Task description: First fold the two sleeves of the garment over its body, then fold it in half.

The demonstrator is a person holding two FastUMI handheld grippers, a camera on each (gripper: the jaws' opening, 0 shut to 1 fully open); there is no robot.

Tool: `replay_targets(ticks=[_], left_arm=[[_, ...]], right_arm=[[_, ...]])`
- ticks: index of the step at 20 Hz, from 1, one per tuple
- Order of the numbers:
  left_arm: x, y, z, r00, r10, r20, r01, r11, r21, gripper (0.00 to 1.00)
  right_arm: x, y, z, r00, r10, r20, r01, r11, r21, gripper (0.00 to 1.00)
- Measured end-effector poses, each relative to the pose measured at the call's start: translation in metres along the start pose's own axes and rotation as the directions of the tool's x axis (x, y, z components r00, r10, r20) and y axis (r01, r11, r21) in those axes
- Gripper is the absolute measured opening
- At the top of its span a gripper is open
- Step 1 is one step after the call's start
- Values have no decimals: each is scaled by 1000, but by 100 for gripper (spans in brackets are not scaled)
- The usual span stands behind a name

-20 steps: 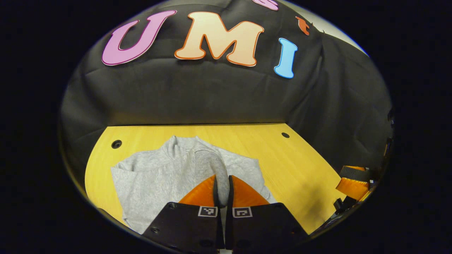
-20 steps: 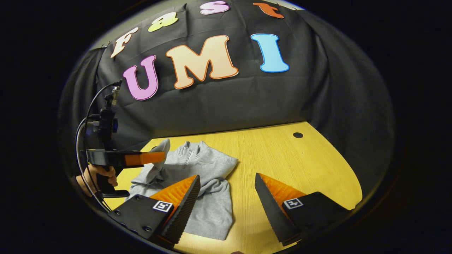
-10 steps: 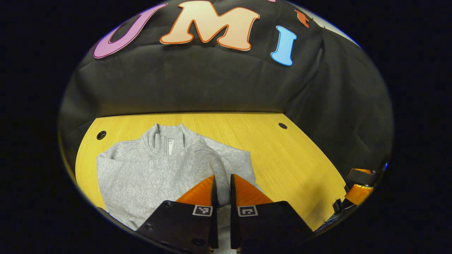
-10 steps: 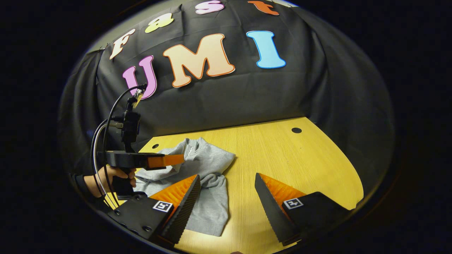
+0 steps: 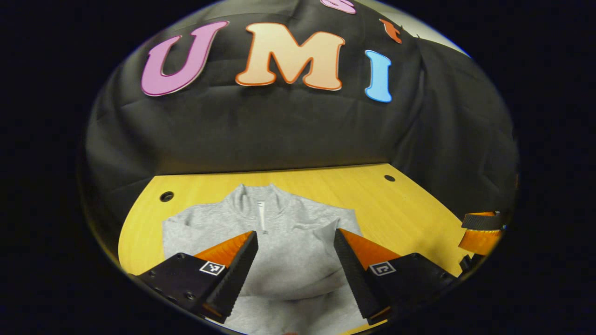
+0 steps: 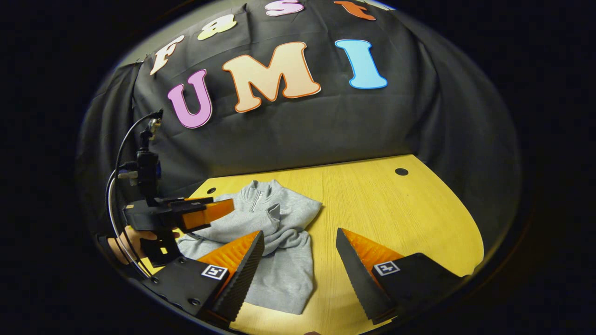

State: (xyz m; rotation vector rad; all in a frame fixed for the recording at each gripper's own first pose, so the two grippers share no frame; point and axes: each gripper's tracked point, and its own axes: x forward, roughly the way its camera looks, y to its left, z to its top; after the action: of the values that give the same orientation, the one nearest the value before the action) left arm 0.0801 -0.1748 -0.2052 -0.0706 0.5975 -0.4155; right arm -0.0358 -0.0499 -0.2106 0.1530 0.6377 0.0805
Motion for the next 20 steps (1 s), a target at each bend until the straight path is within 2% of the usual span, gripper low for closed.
replay_targets(ticks=[3,7,8,9,11,15,20], left_arm=[[-21,39,-9,999,54,10,-53,997,-51,96],[-54,84,-30,993,114,-12,-115,991,-65,96],[-65,92,-35,993,120,-13,-120,991,-63,96],[-74,97,-41,993,118,-17,-119,991,-54,96],[-94,112,-55,991,132,-25,-132,991,-26,95],[-121,134,-90,981,179,-76,-179,984,12,95],[-143,142,-148,966,191,-175,-205,977,-65,96]], right_arm=[[6,9,-5,1000,-3,-6,3,1000,-22,98],[11,15,-17,1000,-21,-23,20,998,-60,98],[12,16,-23,999,-26,-32,24,997,-69,94],[13,16,-28,999,-31,-42,28,997,-75,98],[15,16,-40,997,-41,-66,36,996,-83,94],[15,16,-64,992,-66,-111,54,992,-111,98],[15,23,-96,983,-81,-163,58,989,-139,98]])
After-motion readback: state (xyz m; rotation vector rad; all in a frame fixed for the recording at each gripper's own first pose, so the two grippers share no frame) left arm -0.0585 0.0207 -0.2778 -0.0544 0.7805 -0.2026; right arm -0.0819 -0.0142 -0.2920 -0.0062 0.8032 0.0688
